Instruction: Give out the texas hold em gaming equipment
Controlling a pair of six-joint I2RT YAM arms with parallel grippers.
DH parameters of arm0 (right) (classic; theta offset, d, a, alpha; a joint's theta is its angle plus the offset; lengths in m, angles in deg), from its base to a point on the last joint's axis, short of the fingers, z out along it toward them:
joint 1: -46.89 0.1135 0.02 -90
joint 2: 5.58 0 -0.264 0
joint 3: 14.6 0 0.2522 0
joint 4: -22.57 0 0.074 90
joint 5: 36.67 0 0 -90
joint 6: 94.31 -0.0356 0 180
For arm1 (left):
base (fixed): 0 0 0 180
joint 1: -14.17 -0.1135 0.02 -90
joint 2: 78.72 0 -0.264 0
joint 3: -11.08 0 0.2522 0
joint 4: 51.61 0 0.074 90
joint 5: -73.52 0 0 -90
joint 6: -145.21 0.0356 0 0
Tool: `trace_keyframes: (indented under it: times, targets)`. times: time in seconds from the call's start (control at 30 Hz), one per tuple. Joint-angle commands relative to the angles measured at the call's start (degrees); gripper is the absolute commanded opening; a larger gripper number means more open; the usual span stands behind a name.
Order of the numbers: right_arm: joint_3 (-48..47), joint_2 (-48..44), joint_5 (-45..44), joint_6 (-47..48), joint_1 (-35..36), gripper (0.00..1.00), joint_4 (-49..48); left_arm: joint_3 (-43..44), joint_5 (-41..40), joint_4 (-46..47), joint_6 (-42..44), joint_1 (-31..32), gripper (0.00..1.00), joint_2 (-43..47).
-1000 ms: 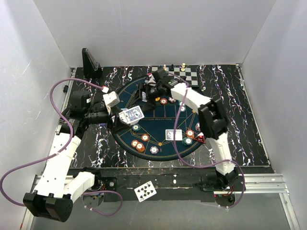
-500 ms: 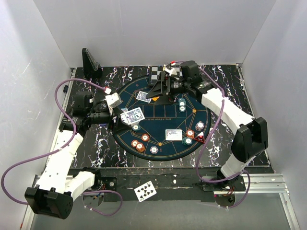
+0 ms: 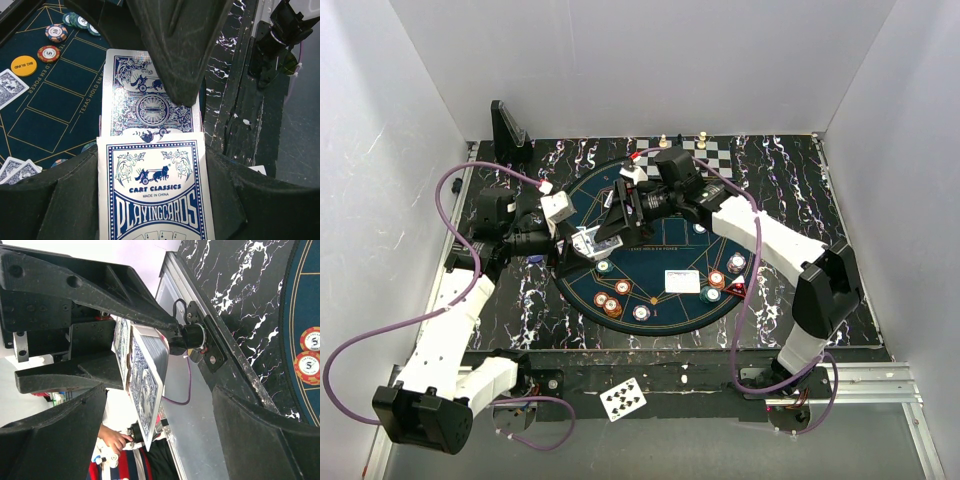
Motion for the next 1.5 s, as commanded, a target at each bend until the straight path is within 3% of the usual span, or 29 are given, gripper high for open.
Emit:
trace_keyframes:
  times: [0.0,0.2,0.4,0.8,1.1,1.47]
  targets:
    - [-0.8,1.2,1.2,0.4,0.4,0.92,-3.8,1.9,1.9,1.7,-0.2,-0.2,0.00,-0.5]
    - [-0.5,3.1,3.2,-2.1,0.5,0.66,-7.0,1.9,2.2,2.8,-1.3,-0.1,0.00,-0.4]
    - [2.3,1.9,3.3,-3.4,0.0,0.56,-8.6,1.7,2.5,3.2,-1.9,-0.1,0.00,0.1]
    - [8.7,-3.8,2.8,-4.3,-3.6,0.53,-10.0,1.6,3.0,4.2,-2.6,-0.1,0.00,0.2]
    - [7.8,-5.9,3.2,-5.4,-4.3,0.45,-8.3,1.6,2.5,4.5,-3.4,-0.1,0.00,0.3]
    - [9.6,-8.7,4.0,-4.0,-5.5,0.44,-4.2,1.9,2.3,5.4,-4.2,-0.1,0.00,0.1]
